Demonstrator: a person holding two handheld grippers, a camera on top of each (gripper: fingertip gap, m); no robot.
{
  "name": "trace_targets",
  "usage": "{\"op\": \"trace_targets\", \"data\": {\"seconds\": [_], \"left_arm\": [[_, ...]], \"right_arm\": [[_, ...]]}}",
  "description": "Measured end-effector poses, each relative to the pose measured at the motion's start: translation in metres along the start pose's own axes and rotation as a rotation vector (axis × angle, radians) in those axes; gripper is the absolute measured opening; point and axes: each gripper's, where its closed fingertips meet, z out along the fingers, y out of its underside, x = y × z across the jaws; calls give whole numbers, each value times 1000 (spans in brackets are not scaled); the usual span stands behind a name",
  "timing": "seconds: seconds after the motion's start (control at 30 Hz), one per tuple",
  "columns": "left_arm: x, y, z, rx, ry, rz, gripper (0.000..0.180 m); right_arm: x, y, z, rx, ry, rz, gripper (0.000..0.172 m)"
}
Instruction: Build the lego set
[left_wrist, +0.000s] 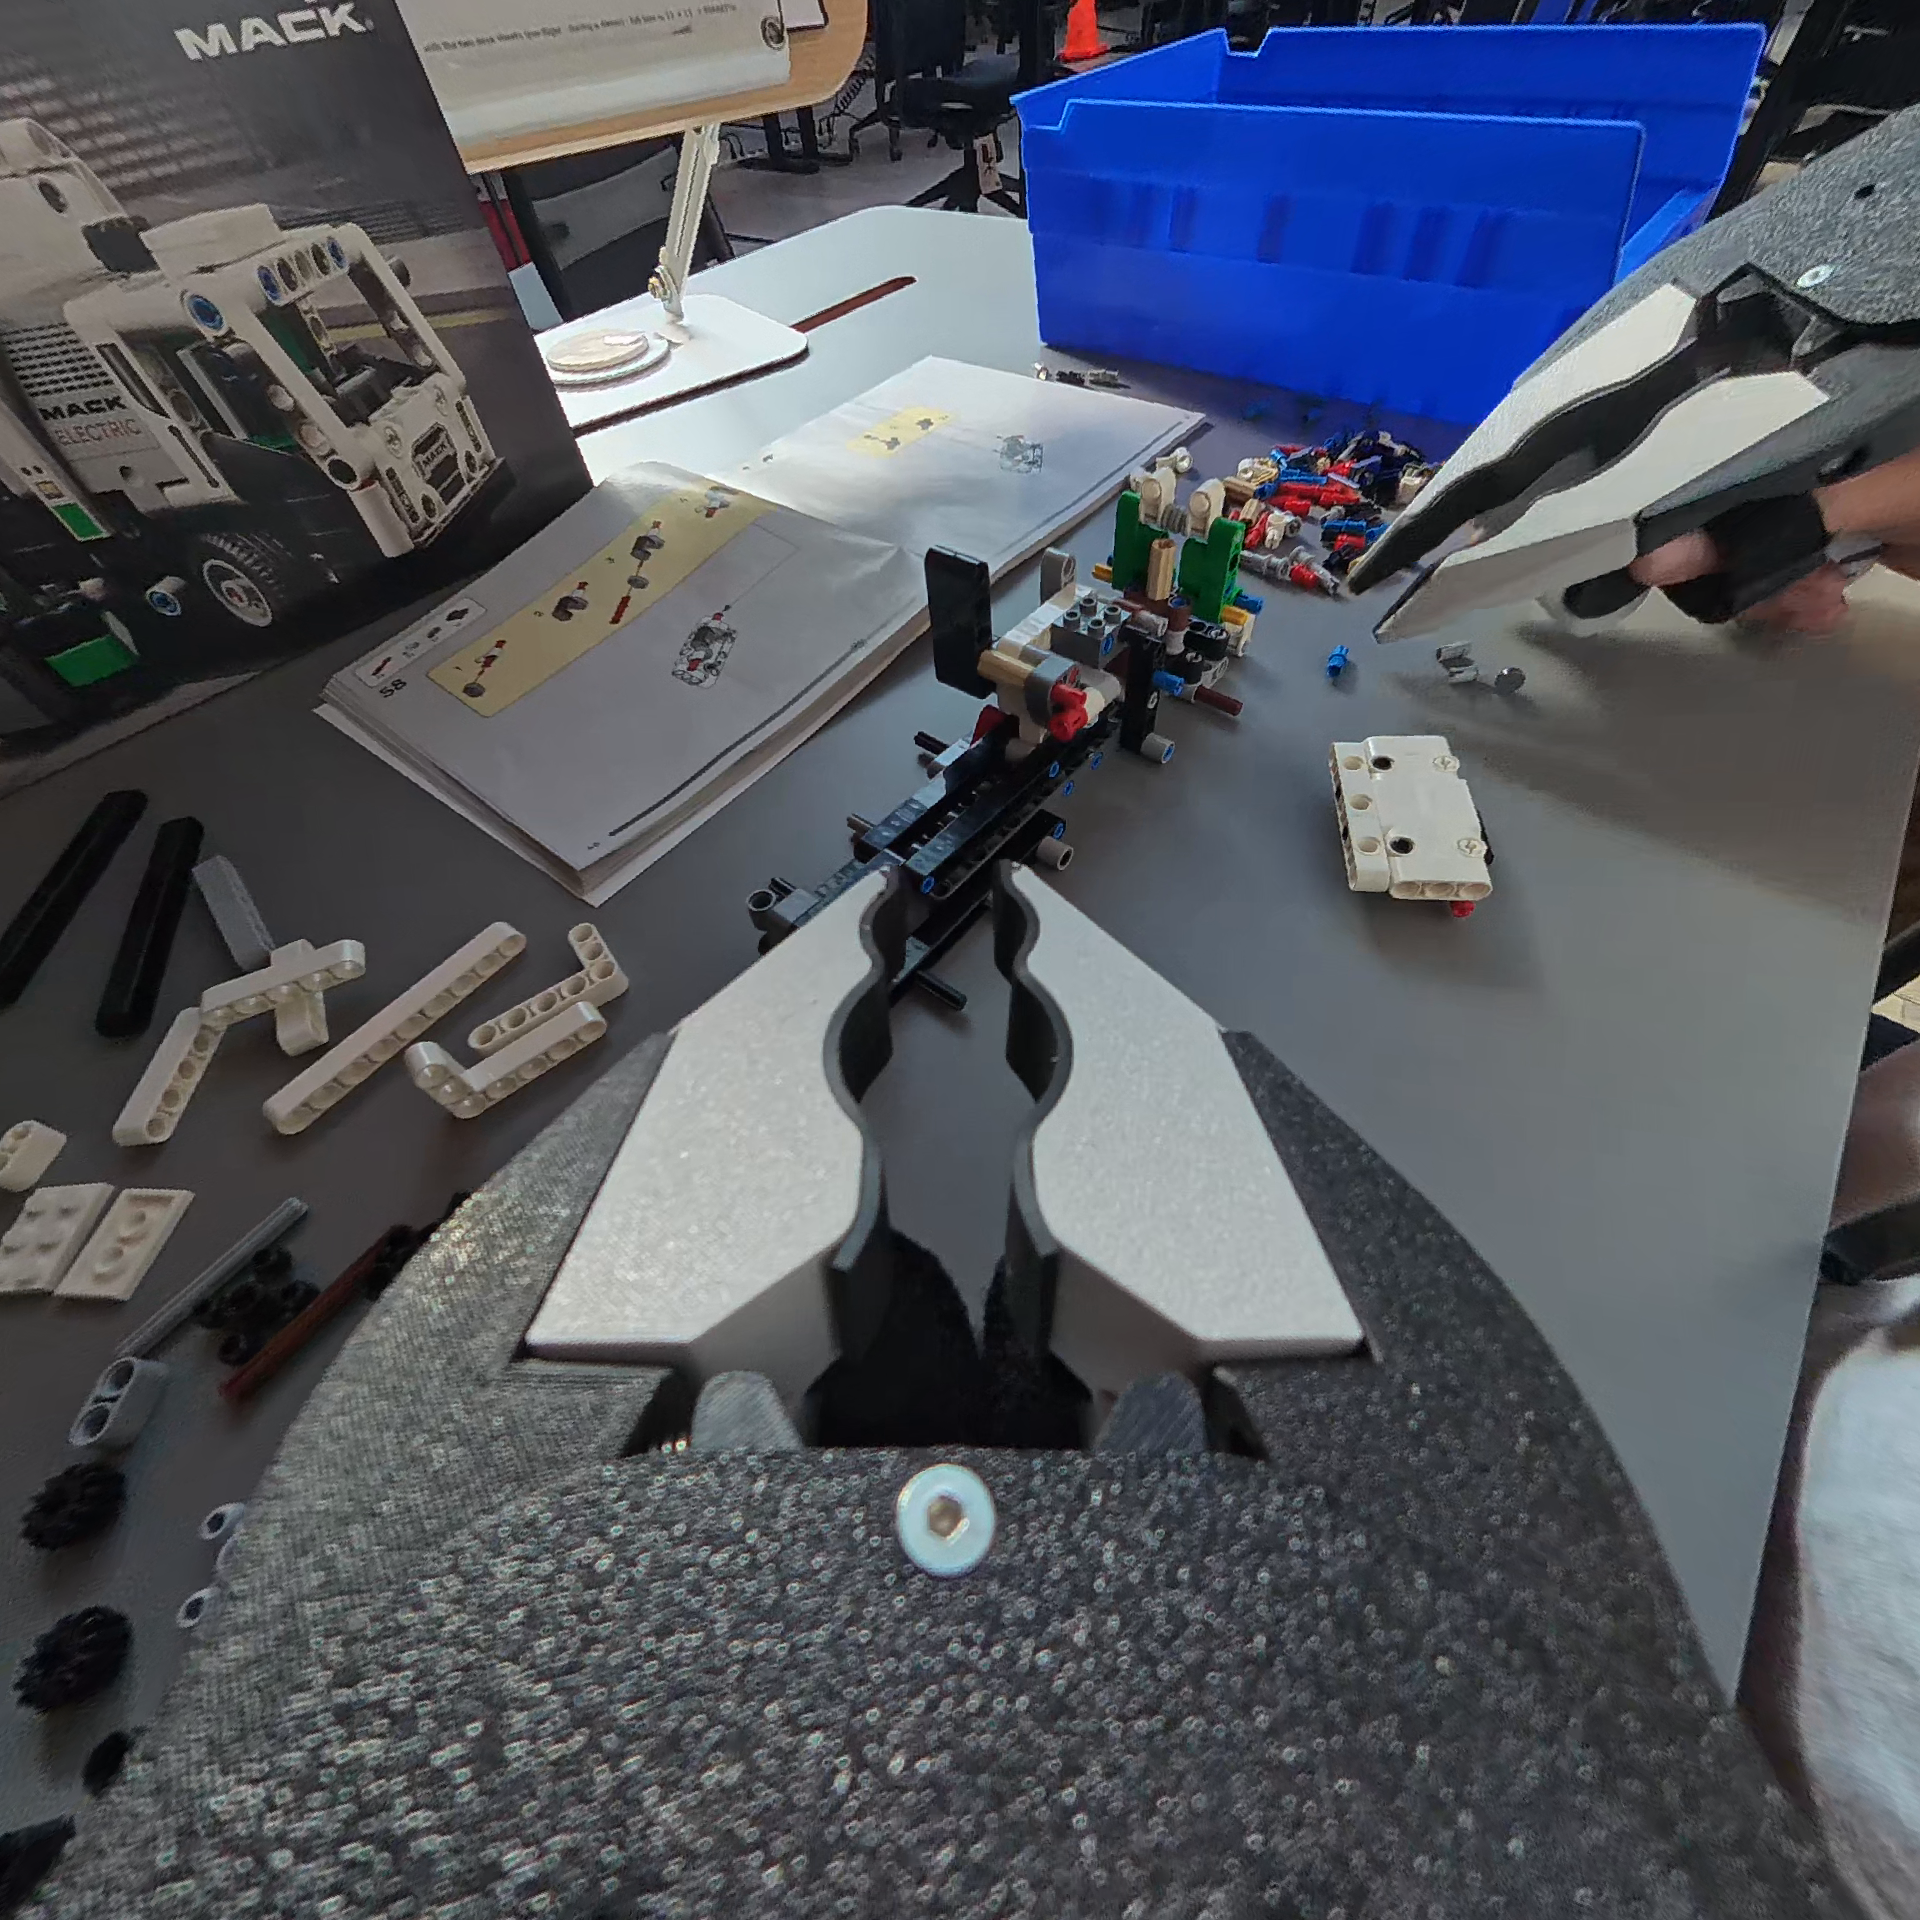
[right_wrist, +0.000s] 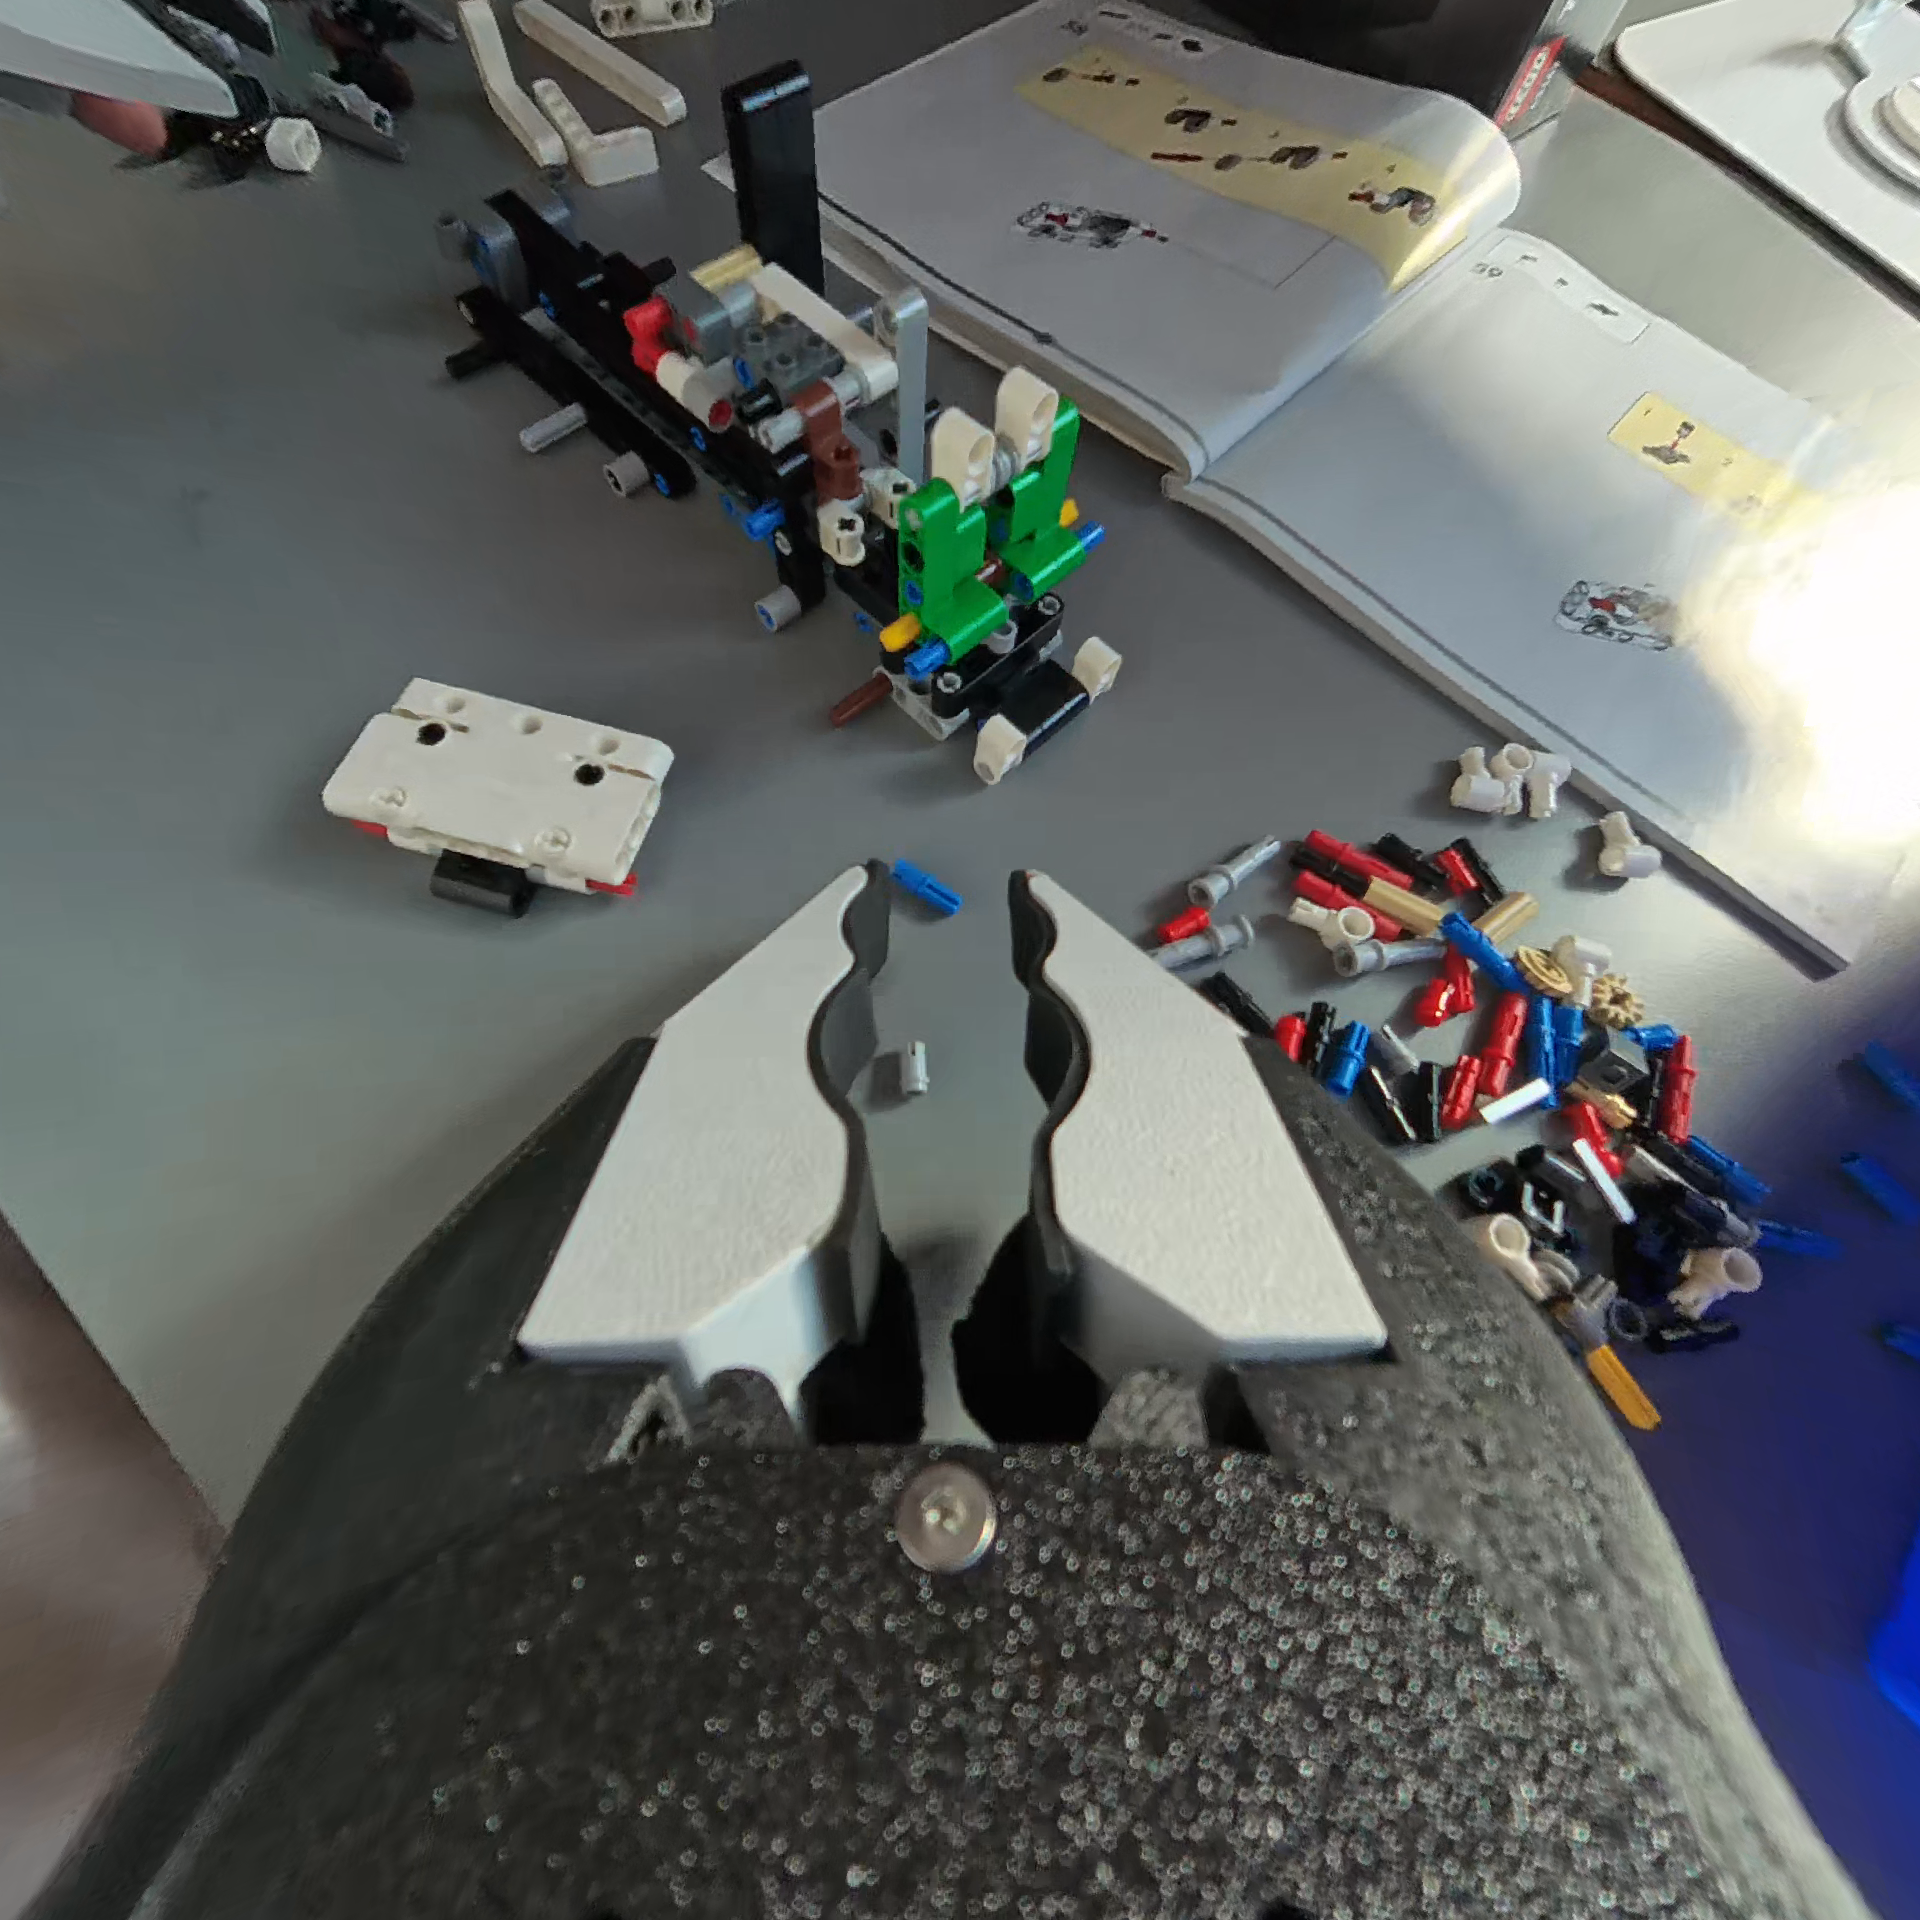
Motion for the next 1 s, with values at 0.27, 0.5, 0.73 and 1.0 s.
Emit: {"op": "trace_targets", "data": {"seconds": [0.27, 0.5, 0.73, 1.0], "left_arm": [[-1, -2, -2, 18, -9, 3, 13], [-1, -2, -2, 15, 3, -13, 13], [0, -1, -1, 6, 17, -21, 13], [0, -1, -1, 8, 14, -16, 13]], "right_arm": [[-8, 8, 17, -82, -23, -82, 6], [56, 26, -21, -72, 242, 24, 3], [131, 85, -78, -144, 571, 267, 4], [134, 86, -73, -173, 571, 243, 12]]}}
